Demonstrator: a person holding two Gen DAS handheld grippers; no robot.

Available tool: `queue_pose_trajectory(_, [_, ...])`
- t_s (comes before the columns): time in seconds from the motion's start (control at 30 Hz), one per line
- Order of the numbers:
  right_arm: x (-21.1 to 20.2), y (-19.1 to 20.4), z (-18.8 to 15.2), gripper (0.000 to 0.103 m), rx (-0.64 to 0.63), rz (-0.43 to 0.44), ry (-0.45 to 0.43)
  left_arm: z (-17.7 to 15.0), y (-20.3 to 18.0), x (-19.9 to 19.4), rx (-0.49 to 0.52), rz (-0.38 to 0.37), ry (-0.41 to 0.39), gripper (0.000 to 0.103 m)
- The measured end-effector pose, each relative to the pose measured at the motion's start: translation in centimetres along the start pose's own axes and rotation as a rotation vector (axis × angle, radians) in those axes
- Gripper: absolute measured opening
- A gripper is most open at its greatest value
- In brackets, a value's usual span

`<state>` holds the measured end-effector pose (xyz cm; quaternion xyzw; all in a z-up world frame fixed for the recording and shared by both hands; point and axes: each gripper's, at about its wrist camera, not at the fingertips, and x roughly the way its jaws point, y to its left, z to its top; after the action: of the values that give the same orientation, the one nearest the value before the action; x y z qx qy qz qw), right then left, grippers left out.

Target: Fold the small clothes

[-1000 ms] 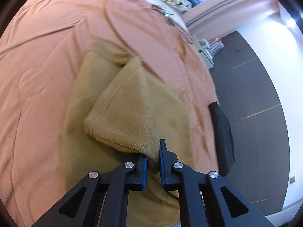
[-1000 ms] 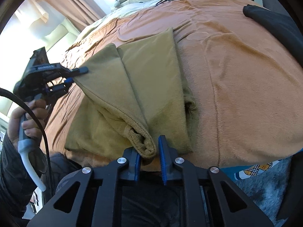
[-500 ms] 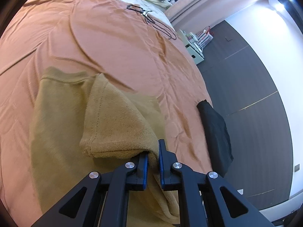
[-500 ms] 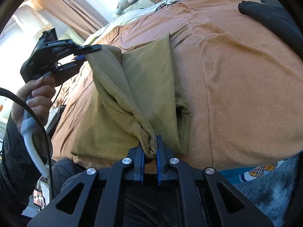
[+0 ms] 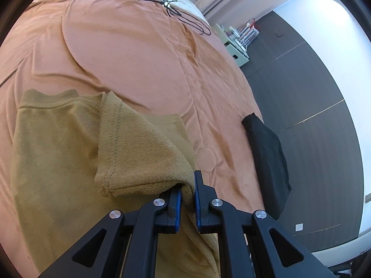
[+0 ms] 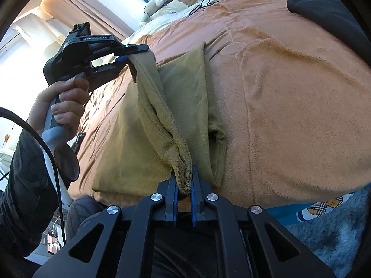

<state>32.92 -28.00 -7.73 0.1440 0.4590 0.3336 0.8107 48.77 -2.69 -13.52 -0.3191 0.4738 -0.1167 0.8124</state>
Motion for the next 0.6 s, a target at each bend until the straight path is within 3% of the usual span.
queue_pose_trajectory(0.43, [0.7, -1.3, -0.2, 0.005, 0.049, 0.005, 0.017, 1.1, -0.7, 4.5, 0.03, 0.026, 0.08, 0.011])
queue_pose_trajectory(0.53, [0.8, -1.3, -0.3, 0.005, 0.054, 0.009, 0.018, 1.2, -0.7, 5.1, 0.03, 0.011, 0.102, 0.026])
queue_pose_trajectory(0.6, [0.8, -1.2, -0.2, 0.005, 0.05, 0.005, 0.019, 1.1, -0.6, 5.0, 0.03, -0.002, 0.096, 0.048])
